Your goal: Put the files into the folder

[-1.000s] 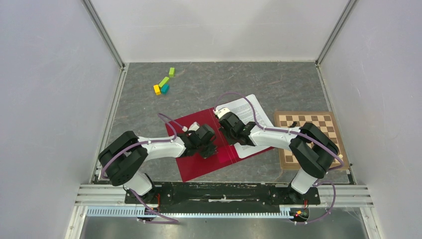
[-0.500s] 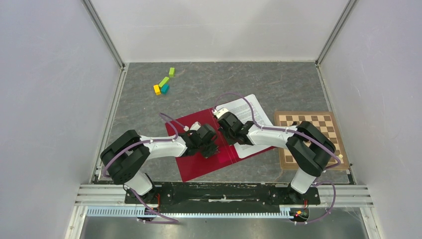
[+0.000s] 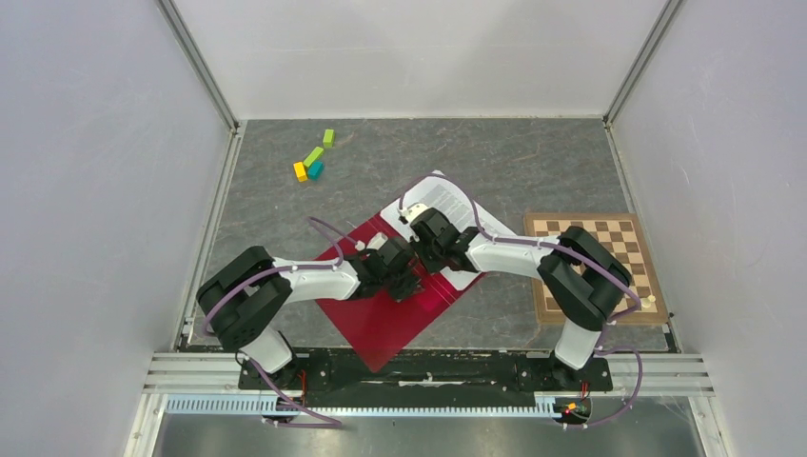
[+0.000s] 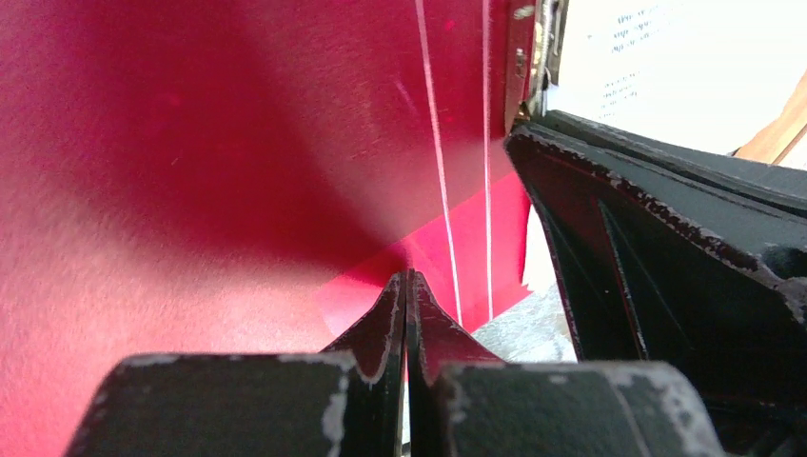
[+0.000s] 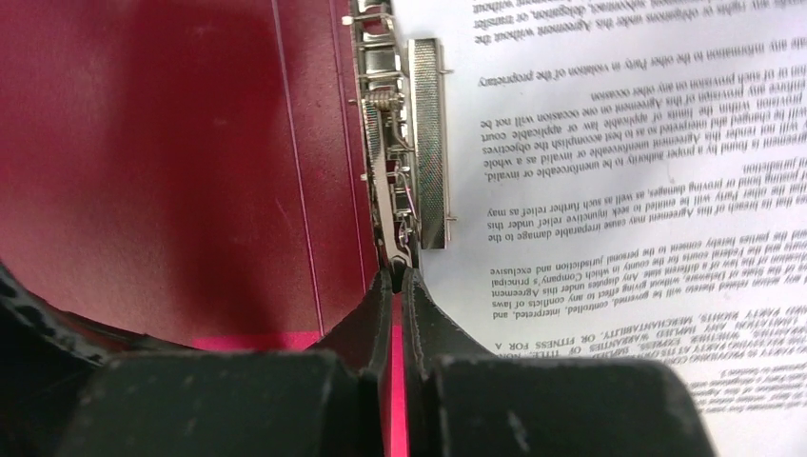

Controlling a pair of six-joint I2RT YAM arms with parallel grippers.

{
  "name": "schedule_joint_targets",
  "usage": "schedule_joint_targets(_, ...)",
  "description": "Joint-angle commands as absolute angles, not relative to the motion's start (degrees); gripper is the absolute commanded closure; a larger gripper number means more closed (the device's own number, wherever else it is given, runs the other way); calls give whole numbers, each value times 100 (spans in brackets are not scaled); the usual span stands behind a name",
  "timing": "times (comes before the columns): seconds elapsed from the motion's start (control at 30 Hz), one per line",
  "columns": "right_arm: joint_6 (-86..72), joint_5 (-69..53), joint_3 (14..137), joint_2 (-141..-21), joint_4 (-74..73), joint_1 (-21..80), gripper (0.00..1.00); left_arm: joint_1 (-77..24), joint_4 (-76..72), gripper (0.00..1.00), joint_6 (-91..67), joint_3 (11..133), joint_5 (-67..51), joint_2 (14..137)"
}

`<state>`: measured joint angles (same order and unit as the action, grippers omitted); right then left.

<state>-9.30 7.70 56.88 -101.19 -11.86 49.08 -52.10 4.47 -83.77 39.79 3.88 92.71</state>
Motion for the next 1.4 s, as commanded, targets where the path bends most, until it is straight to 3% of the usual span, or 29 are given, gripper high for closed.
schedule_joint_targets(0.0,-1168,-624,5377,-10792,-1842,5067,100,-5247,1842,98,-8307,3496,765,9830)
schedule_joint_targets(0.27,-1150,-396,5202,-10897,-1770,5027,100,-4713,2486,98,-8035,3902,1228,8686)
schedule_joint_targets(0.53,-1046,-352,5264,-11096,-1687,4995,100,-3691,2267,97,-7186,4322,823,8367)
schedule_joint_targets(0.87,-1002,-365,5291,-11192,-1608,4927,100,-3192,544,62,-6915,4449,-455,8830)
schedule_joint_targets(1.1,-991,-395,5321,-11213,-1608,4896,100,-3117,19,63,-6999,4401,-693,9363)
schedule_joint_targets(1.37,-980,-408,5352,-11219,-1604,4878,100,-3103,-114,77,-7075,4381,-619,9602)
